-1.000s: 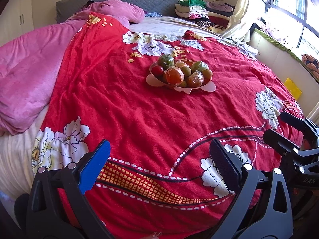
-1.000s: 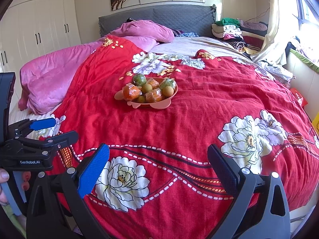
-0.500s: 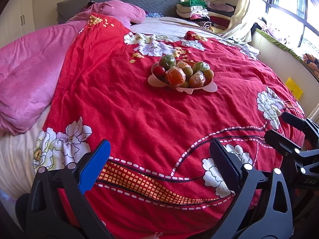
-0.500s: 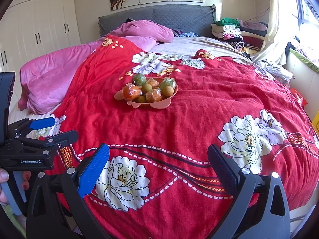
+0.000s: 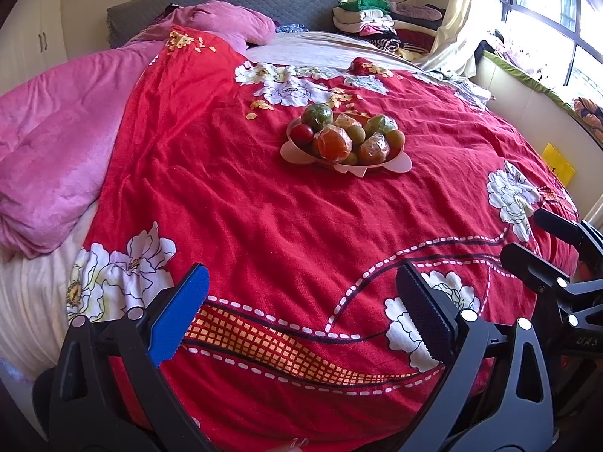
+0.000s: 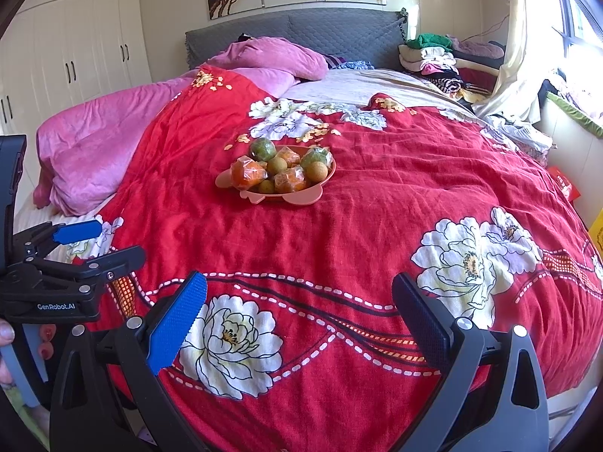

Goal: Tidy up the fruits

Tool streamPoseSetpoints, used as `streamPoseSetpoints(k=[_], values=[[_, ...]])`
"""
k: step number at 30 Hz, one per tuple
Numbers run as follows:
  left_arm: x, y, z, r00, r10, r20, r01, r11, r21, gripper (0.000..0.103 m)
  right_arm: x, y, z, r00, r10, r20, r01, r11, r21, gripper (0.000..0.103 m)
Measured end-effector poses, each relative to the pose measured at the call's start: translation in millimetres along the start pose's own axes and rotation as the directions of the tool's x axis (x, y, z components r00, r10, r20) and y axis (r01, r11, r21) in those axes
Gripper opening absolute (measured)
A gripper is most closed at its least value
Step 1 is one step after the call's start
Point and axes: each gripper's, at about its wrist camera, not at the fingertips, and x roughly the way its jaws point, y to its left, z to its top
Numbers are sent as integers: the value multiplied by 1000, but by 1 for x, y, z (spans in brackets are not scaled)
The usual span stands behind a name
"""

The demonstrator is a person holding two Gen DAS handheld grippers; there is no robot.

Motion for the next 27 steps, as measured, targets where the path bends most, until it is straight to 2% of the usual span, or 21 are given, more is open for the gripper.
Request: streamPoseSetpoints(k=[8, 11, 13, 15, 18, 21, 24, 26, 27], values=[[-2, -1, 2, 1000, -16, 6, 16, 1000, 8, 93, 0, 0, 0, 1000, -2, -1, 2, 1000, 1, 98], [-3, -1, 4, 1000, -11, 7, 11, 1000, 9, 93, 0, 0, 0, 1000, -4, -3, 4, 1000, 2, 98], [-3, -1, 7, 1000, 22, 1, -22, 1000, 11, 93, 0, 0, 0, 1000, -6, -6, 6, 1000, 4, 98], [-5, -2, 9, 1000, 13, 12, -13, 1000, 12, 93, 0, -1, -1, 1000, -7, -6, 7, 1000, 8, 98], [-15, 1, 9, 996, -7, 86, 8, 1000, -11, 93, 4, -4, 0, 1000, -7, -11, 7, 1000, 12, 98], [-11, 12, 16, 996, -32, 85, 38, 996, -75, 93, 11, -11, 2, 1000, -11, -20, 11, 1000, 21, 98], [8, 31, 28, 999, 20, 29, -17, 995, -94, 93, 19, -33, 11, 999, -28, -26, 29, 998, 51, 98], [32, 55, 47, 998, 65, -16, -66, 993, -99, 93, 25, -58, 22, 997, -76, -19, 77, 994, 76, 98], [45, 71, 59, 994, 105, -6, -105, 988, -113, 93, 32, -80, 32, 993, -112, -27, 114, 989, 94, 98]])
